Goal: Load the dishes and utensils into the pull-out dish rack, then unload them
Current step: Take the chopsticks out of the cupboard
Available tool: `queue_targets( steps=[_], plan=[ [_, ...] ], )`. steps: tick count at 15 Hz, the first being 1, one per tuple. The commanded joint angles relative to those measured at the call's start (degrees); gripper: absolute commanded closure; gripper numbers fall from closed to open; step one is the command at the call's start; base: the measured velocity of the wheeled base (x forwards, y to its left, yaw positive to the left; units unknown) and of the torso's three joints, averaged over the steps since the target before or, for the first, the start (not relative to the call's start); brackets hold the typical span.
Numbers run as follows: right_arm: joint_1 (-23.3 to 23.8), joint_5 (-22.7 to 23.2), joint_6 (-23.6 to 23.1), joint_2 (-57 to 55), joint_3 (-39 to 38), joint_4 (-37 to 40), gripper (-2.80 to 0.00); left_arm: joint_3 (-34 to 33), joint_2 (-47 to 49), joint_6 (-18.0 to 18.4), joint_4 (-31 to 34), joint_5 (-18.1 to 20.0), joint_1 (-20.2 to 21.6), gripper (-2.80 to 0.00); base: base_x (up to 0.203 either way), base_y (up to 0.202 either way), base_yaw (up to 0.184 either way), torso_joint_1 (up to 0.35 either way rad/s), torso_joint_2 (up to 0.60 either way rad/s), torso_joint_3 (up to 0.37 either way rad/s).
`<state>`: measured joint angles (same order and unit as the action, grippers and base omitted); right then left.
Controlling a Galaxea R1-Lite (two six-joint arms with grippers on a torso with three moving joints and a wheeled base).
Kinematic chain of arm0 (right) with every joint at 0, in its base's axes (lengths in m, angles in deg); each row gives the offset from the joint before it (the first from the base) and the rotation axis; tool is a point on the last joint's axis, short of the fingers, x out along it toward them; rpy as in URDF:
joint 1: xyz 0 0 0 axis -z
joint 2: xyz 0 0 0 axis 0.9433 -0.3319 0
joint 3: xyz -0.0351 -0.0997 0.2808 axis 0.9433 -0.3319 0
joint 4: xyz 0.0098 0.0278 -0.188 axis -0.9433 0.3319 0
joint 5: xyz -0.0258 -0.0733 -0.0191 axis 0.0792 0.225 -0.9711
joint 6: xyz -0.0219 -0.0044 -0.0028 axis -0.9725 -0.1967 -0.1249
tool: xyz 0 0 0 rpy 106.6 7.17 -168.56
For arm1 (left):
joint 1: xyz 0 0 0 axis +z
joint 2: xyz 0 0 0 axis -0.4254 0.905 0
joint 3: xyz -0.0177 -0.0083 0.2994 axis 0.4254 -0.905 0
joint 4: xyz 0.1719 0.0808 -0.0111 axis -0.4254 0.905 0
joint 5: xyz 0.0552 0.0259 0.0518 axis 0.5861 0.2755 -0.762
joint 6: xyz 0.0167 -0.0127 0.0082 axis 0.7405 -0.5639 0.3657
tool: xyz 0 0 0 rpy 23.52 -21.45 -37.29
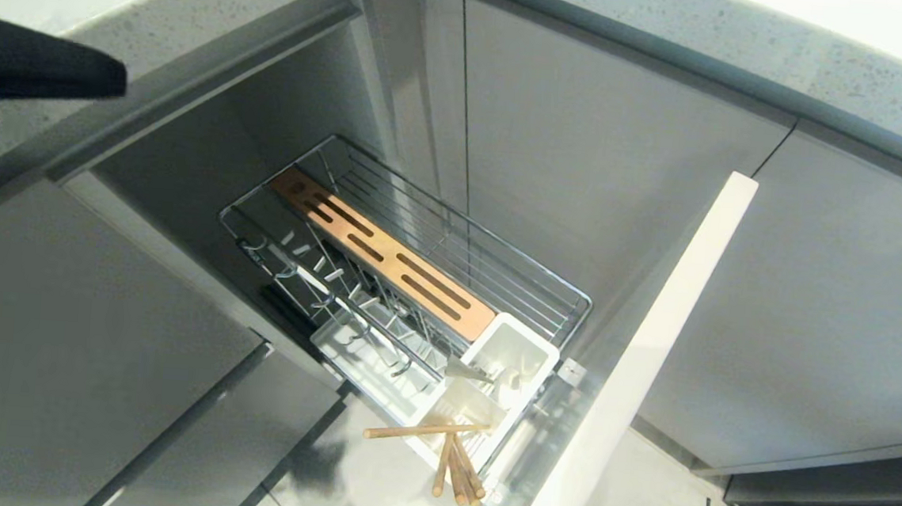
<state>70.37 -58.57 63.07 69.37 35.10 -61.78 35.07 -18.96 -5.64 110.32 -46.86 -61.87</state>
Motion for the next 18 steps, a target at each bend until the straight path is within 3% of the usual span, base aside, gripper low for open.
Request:
queue_targets(
  steps=[1,8,14,17,18],
  plan=[
    [-0.02,0.02,0.01,0.00,-0.07,-0.01,0.00,1.88,3.46,0.36,4.87,0.03,-1.94,0.00,0.000,0.000,0.000,0.000,0.00,0.000],
    [-0.02,-0.01,0.01,0.00,-0.06,-0.04,0.00,14.90,16.69,-0.86,28.15,-0.61,-6.90,0.00,0.000,0.000,0.000,0.000,0.00,0.000],
    [-0.02,-0.04,0.01,0.00,-0.09,-0.04,0.00,15.41,22.81,-2.72,32.44,-3.21,-11.34,0.00,0.000,0.000,0.000,0.000,0.00,0.000],
    [-0.02,-0.04,0.01,0.00,-0.09,-0.03,0.00,15.41,26.76,-6.04,33.45,-6.74,-13.23,0.00,0.000,0.000,0.000,0.000,0.00,0.000],
    [-0.02,-0.01,0.01,0.00,-0.06,-0.04,0.00,15.47,27.87,-6.55,34.04,-7.53,-14.40,-2.80,0.000,0.000,0.000,0.000,0.00,0.000]
  ],
)
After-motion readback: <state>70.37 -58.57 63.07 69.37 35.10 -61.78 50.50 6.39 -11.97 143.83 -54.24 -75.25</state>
